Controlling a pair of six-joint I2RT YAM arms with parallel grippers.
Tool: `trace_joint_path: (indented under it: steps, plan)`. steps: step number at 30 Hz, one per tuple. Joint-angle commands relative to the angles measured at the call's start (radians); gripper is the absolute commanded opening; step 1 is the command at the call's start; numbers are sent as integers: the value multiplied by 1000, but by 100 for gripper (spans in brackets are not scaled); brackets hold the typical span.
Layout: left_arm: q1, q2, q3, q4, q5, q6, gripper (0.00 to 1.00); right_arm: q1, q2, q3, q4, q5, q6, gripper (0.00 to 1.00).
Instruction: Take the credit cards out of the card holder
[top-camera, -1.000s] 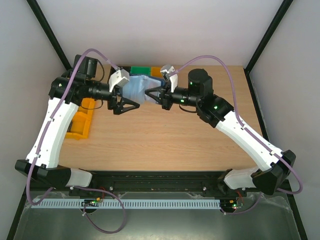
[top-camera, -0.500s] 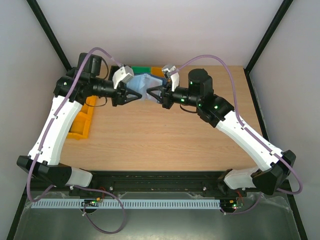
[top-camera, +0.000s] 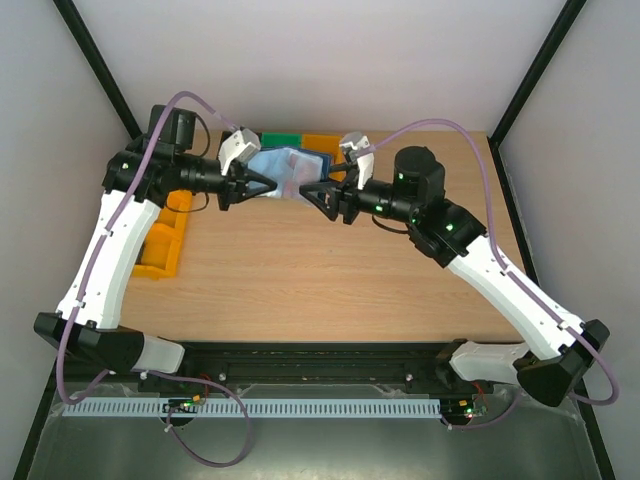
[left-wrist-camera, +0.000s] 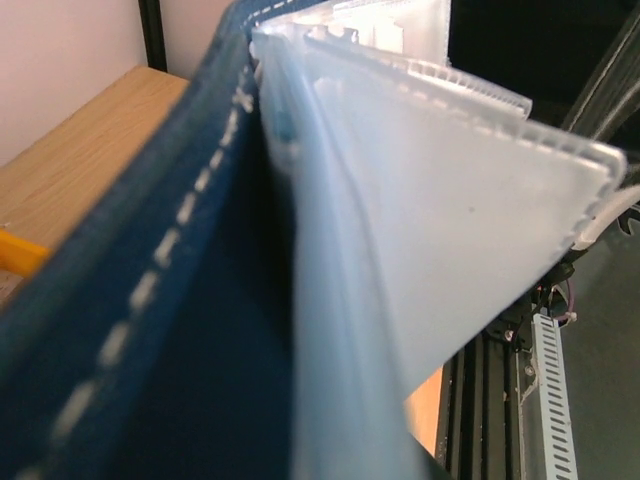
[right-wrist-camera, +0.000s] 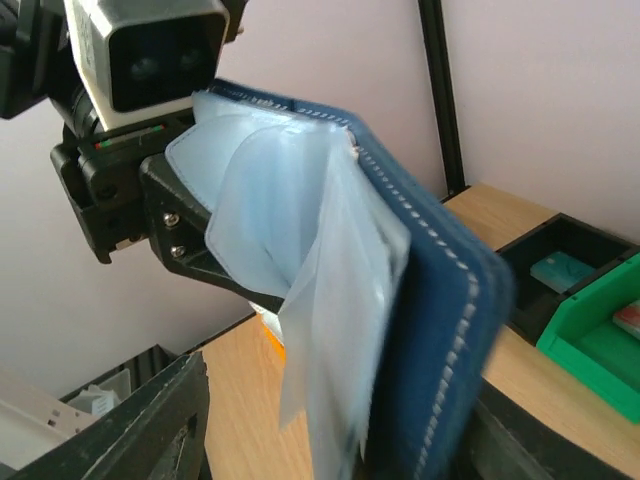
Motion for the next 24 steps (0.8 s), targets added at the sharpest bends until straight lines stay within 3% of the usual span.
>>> trace_joint_path:
  steps: [1, 6, 11, 24]
  plan:
    - [15, -27, 10, -60, 74, 65, 2, -31, -34, -12, -7, 32, -24, 60]
    - [16, -29, 27, -109, 103, 118, 2, -55, -64, -14, -38, 36, -56, 62]
    - [24, -34, 45, -153, 147, 169, 2, -65, -80, -12, -80, -19, -109, 56]
    - [43, -38, 59, -157, 149, 170, 2, -68, -60, 3, -198, -76, -196, 62]
